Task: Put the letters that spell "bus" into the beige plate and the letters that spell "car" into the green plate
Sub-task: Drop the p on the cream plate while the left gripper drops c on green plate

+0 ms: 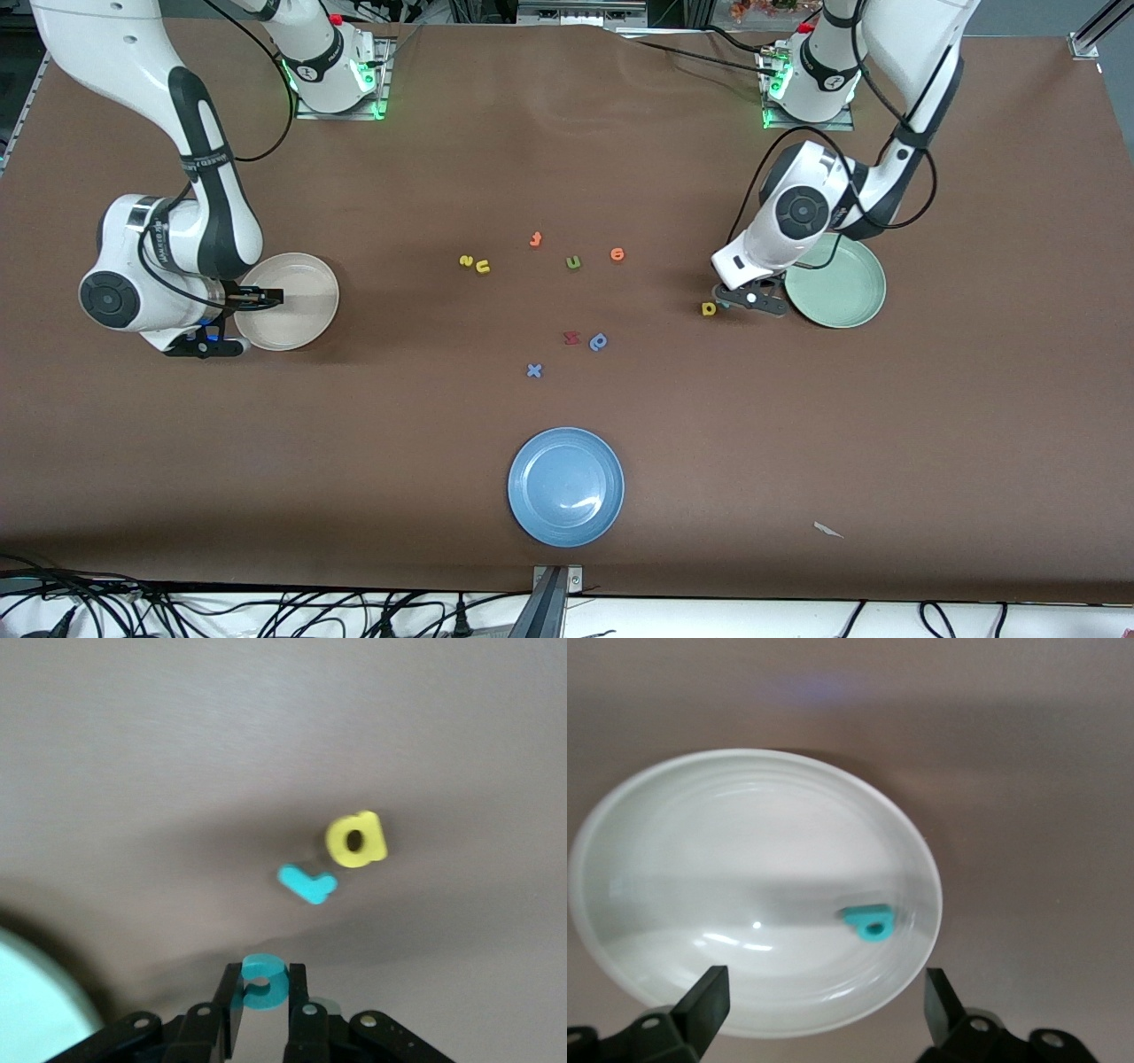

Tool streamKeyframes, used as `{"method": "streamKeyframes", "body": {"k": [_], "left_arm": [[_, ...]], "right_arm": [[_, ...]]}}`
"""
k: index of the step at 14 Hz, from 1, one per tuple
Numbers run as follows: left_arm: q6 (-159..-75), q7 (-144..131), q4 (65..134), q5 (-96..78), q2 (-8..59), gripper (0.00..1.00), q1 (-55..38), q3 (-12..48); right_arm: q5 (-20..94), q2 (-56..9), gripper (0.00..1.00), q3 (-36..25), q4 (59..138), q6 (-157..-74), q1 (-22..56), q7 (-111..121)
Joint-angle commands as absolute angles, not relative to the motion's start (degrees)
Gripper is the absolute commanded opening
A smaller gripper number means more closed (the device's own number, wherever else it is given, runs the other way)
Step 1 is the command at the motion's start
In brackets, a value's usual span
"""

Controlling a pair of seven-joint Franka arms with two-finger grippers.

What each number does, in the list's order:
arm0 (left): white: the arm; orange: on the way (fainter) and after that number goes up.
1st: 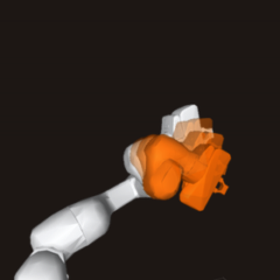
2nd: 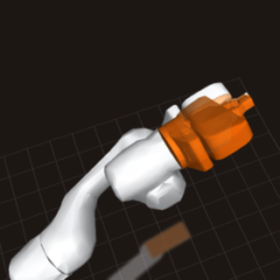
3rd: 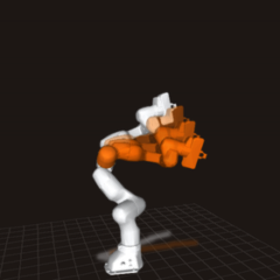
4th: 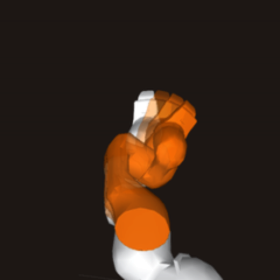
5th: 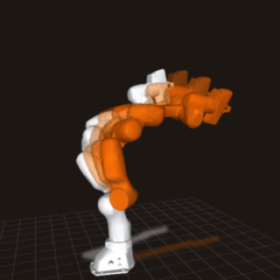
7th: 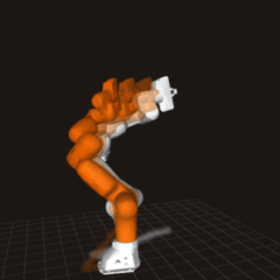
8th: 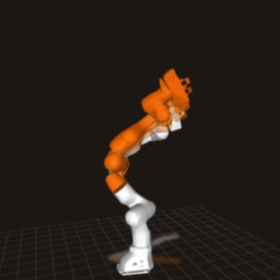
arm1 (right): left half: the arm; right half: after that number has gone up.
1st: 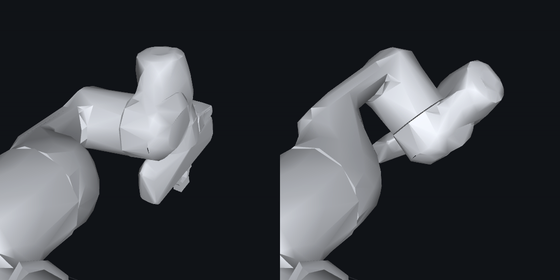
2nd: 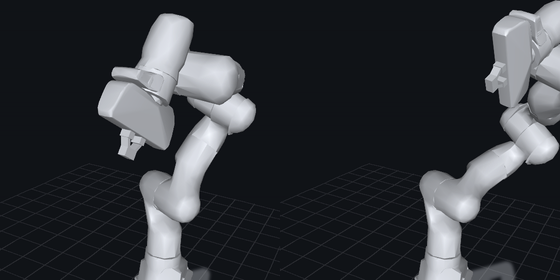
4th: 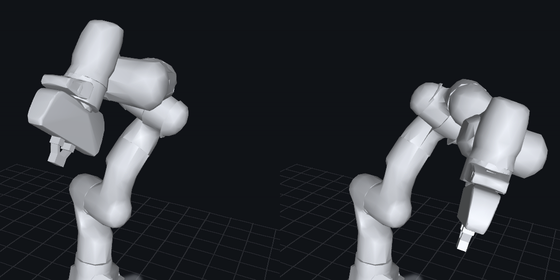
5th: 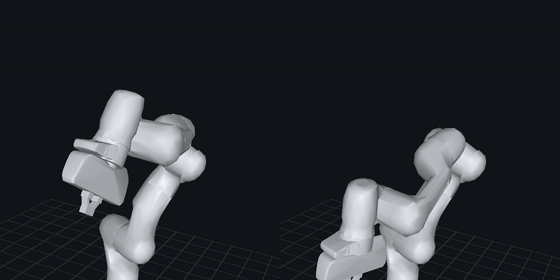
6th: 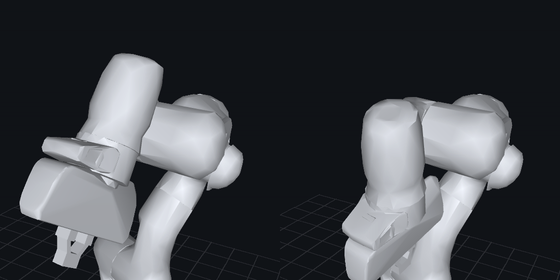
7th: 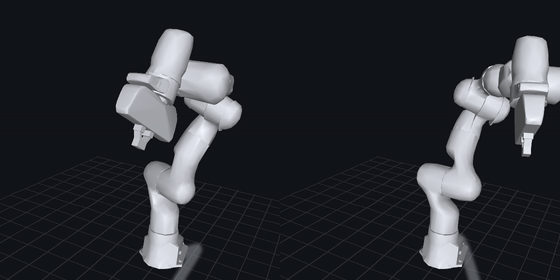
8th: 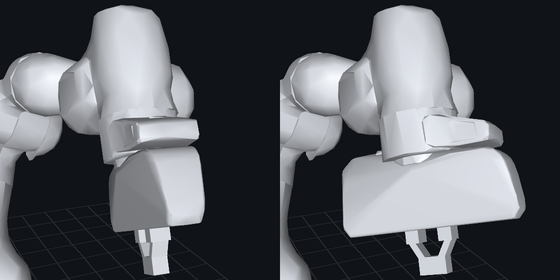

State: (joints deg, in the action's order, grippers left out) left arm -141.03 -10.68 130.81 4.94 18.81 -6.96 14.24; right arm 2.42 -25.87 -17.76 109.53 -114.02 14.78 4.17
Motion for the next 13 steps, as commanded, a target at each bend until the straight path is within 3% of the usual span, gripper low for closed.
{"method": "streamKeyframes", "body": {"k": [1, 7, 8, 10, 11, 13], "left_arm": [[-136.16, -7.58, 131.40, 7.03, 13.63, 0.24, -3.00, 14.59], [-131.66, 8.51, 131.83, 6.94, 10.20, 0.29, 7.11, 14.59], [-131.66, 8.61, 132.27, 6.86, 10.28, 0.34, 7.47, 14.59], [-131.66, 8.53, 132.36, 6.86, 10.46, 0.62, 7.47, 14.68], [-131.66, 8.53, 132.36, 6.86, 10.46, 0.69, 7.47, 14.68], [-131.66, 7.83, 132.28, 6.24, 10.63, 0.69, 7.38, 14.85]], "right_arm": [[3.25, -21.72, 0.98, -14.43, 106.27, -105.76, 17.13, -5.92], [4.31, -19.51, 0.98, 4.19, 108.71, -108.70, 17.23, -37.05], [4.39, -19.51, 0.97, 6.22, 110.29, -111.59, 17.23, -39.26], [4.13, -19.86, 0.96, 10.44, 112.67, -117.83, 17.23, -40.25], [3.35, -20.39, 0.96, 12.63, 113.28, -121.34, 17.23, -39.82], [1.07, -22.75, 0.96, 14.41, 113.81, -127.85, 18.80, -37.71]]}}
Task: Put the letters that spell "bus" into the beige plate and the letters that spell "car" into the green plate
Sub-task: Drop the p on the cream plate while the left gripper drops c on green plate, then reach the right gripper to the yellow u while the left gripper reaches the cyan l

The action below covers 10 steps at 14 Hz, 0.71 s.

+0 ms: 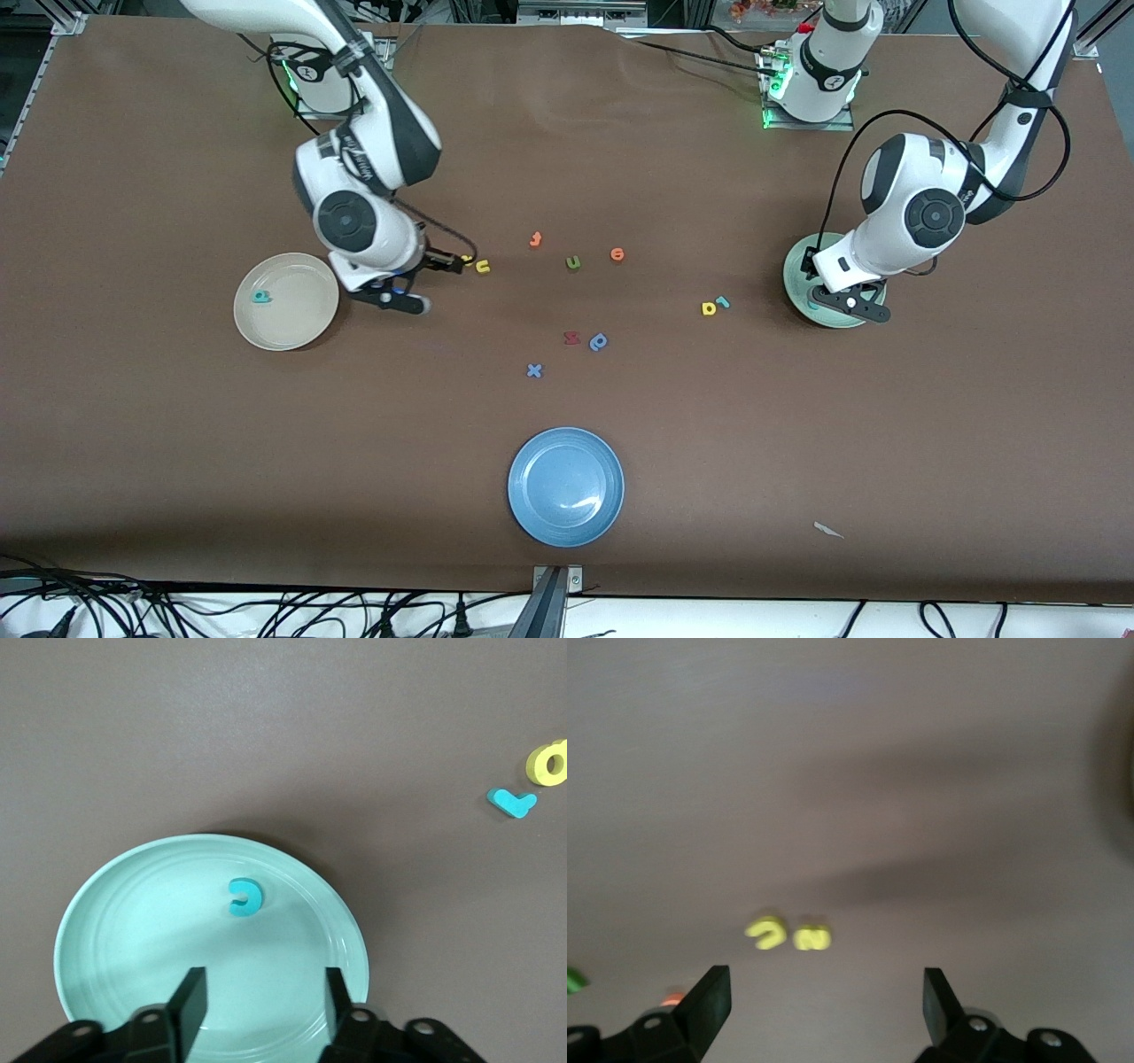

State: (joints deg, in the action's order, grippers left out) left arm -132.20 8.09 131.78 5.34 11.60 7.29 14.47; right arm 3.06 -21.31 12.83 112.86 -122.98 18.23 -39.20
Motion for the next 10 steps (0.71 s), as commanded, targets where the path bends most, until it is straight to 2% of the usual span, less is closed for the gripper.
{"method": "streamKeyframes", "body": {"k": [1, 6, 7, 8, 10], "left_arm": [[-132.10, 7.04, 131.93, 5.89, 10.90, 0.69, 7.12, 15.46], [-141.41, 3.88, 131.40, 2.64, 15.63, 0.69, 5.72, 20.04], [-142.98, 3.00, 130.96, 2.72, 17.04, 0.69, 4.58, 20.13], [-144.65, 2.38, 130.96, 2.72, 18.09, 0.69, 3.87, 20.04], [-146.68, 1.67, 130.78, 3.16, 20.47, 0.69, 1.42, 20.04]], "right_arm": [[-0.34, -23.98, 0.96, 14.41, 113.99, -130.23, 19.68, -37.10], [-2.63, -26.10, 0.96, 14.50, 118.90, -141.67, 22.32, -33.05], [-2.64, -26.28, 0.93, 14.50, 120.31, -143.42, 22.32, -32.96], [-2.72, -26.28, 0.78, 14.50, 121.28, -144.66, 22.32, -32.96], [-2.90, -26.37, 0.74, 14.50, 121.38, -144.93, 22.67, -32.70]]}}
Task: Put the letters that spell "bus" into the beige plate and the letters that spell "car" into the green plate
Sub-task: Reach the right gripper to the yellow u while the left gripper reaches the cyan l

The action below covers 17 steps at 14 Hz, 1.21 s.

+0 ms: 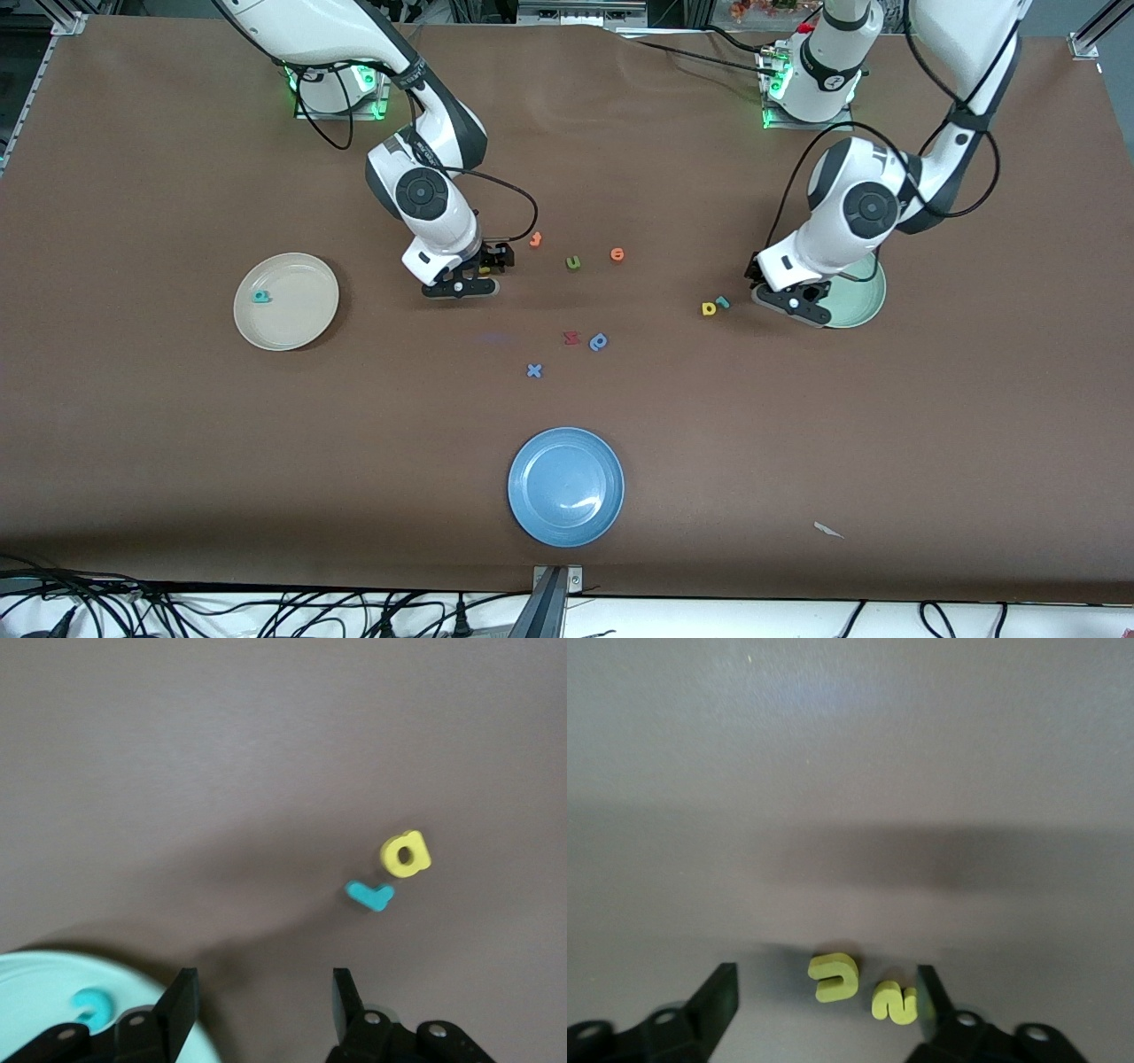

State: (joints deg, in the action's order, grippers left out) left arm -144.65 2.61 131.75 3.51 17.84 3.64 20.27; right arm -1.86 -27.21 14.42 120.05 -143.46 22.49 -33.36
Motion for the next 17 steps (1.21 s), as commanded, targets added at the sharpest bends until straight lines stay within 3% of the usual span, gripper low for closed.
{"method": "streamKeyframes", "body": {"k": [1, 3, 5, 13, 16, 17], "left_arm": [[-147.56, 1.58, 129.91, 3.25, 21.44, 0.69, -0.16, 20.04], [-147.74, 1.23, 128.59, 3.25, 22.58, 0.70, -1.49, 20.04], [-148.44, 1.32, 128.50, 3.43, 23.46, 0.74, -2.89, 20.04], [-150.47, 1.32, 128.85, 9.32, 25.22, 0.74, -3.16, 19.78], [-150.47, 1.32, 128.85, 12.99, 25.49, 0.64, -3.16, 19.51], [-150.47, 1.32, 128.76, 14.05, 25.58, 0.59, -3.16, 19.51]], "right_arm": [[-4.12, -26.37, 0.74, 14.50, 121.38, -145.11, 22.76, -32.52], [-5.27, -26.80, 0.64, 14.50, 121.38, -145.20, 23.38, -32.61], [-5.27, -27.33, 0.64, 14.50, 121.29, -145.37, 23.55, -32.87], [-5.19, -28.92, 0.63, 14.50, 121.11, -147.74, 24.34, -33.31], [-5.19, -29.00, 0.61, 14.50, 121.20, -147.66, 24.35, -33.31], [-5.19, -29.00, 0.55, 14.41, 121.29, -147.66, 24.35, -33.40]]}}
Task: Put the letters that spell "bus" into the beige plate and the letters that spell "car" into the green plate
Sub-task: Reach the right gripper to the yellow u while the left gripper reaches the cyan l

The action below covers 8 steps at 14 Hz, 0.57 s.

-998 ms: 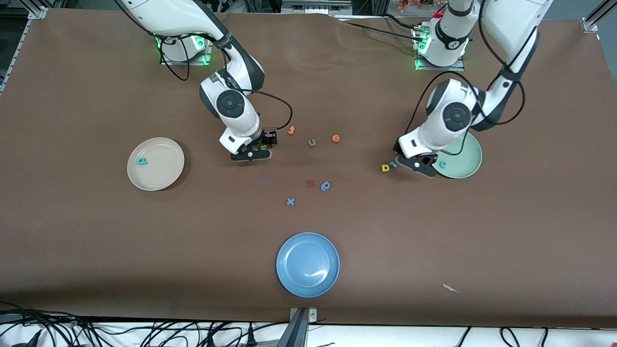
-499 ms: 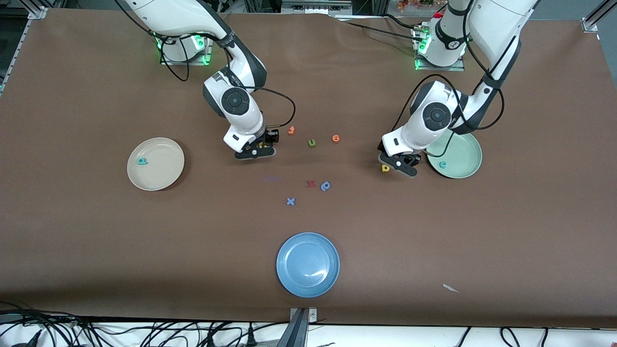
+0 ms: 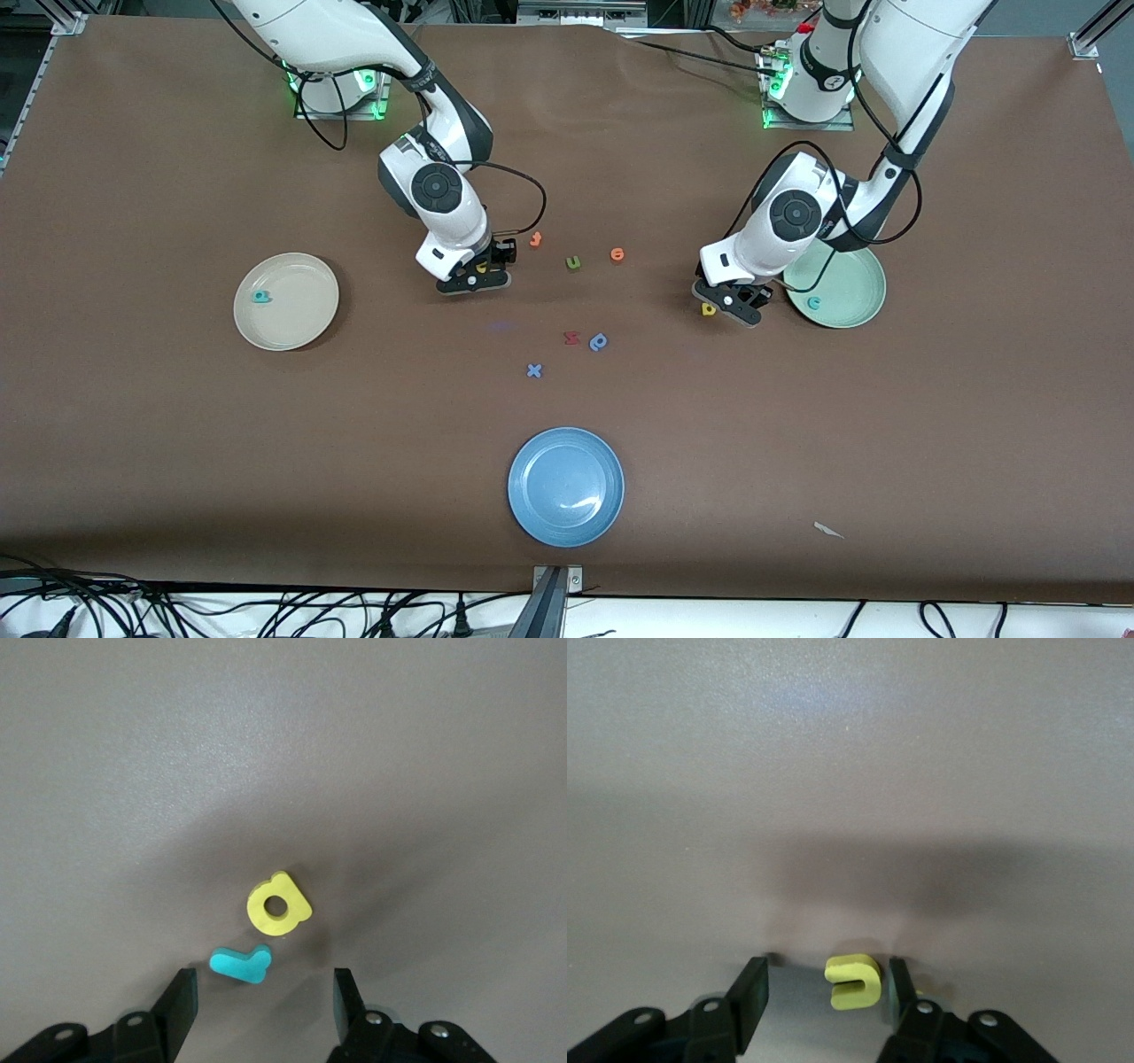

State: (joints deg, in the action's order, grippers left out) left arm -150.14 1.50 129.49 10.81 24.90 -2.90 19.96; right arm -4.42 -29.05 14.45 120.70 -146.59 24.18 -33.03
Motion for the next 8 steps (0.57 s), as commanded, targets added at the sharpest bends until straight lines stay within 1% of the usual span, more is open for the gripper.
{"method": "streamKeyframes", "body": {"k": [1, 2, 3, 5, 8], "left_arm": [[-150.47, 1.32, 128.76, 14.15, 25.58, 0.58, -3.08, 19.51], [-150.47, 1.32, 128.76, 14.15, 25.58, 0.55, -3.08, 19.42], [-150.47, 1.23, 128.76, 14.15, 25.58, 0.55, -3.08, 19.42], [-150.47, 1.23, 128.76, 14.15, 25.58, 0.51, -3.08, 19.42], [-150.47, 1.23, 128.67, 14.15, 25.49, 0.52, -3.08, 19.42]], "right_arm": [[-5.19, -29.09, 0.53, 14.50, 121.29, -147.66, 24.35, -33.31], [-5.19, -29.18, 0.51, 14.41, 121.29, -147.66, 24.35, -33.31], [-5.19, -29.18, 0.49, 14.41, 121.29, -147.66, 24.35, -33.31], [-5.19, -29.27, 0.47, 14.41, 121.29, -147.74, 24.35, -33.31], [-5.27, -29.27, 0.47, 14.50, 121.29, -147.66, 24.35, -33.31]]}}
